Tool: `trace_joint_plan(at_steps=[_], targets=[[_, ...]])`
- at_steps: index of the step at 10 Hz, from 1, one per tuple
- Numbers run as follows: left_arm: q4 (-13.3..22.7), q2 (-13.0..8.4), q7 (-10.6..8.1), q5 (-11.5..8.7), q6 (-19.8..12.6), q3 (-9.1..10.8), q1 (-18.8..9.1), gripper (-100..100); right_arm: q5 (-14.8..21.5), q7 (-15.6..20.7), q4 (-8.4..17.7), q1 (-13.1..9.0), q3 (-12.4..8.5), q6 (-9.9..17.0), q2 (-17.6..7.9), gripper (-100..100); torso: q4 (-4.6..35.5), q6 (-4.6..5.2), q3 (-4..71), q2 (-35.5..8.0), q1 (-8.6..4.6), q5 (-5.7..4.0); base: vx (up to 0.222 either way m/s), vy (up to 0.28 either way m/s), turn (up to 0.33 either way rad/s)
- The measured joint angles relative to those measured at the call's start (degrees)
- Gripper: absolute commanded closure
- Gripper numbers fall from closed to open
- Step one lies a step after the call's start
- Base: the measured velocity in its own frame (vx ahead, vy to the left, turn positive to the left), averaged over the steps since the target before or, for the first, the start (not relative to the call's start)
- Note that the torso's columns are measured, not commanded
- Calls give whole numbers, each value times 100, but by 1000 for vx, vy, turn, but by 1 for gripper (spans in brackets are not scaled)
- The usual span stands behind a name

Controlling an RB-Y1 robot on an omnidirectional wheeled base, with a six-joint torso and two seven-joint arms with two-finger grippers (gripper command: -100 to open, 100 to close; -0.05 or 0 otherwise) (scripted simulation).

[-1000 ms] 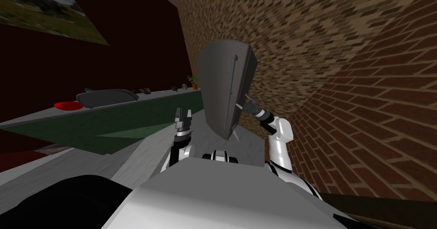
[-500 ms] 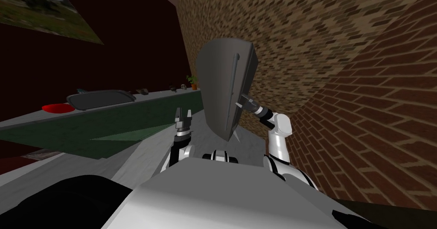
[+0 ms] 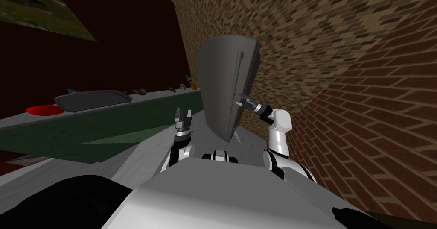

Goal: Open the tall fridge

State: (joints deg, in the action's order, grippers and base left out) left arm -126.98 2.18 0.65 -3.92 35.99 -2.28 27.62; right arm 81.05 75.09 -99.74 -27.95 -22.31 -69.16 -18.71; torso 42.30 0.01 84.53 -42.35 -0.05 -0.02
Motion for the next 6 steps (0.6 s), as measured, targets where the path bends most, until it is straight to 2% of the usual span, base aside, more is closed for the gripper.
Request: trace_joint_plan(at_steps=[6], targets=[[0, 0, 0, 0, 0, 0, 0, 0, 862, 810, 487, -600, -69, -337, -387, -100, -3, -1, 6, 9, 4, 1, 39, 50, -23]])
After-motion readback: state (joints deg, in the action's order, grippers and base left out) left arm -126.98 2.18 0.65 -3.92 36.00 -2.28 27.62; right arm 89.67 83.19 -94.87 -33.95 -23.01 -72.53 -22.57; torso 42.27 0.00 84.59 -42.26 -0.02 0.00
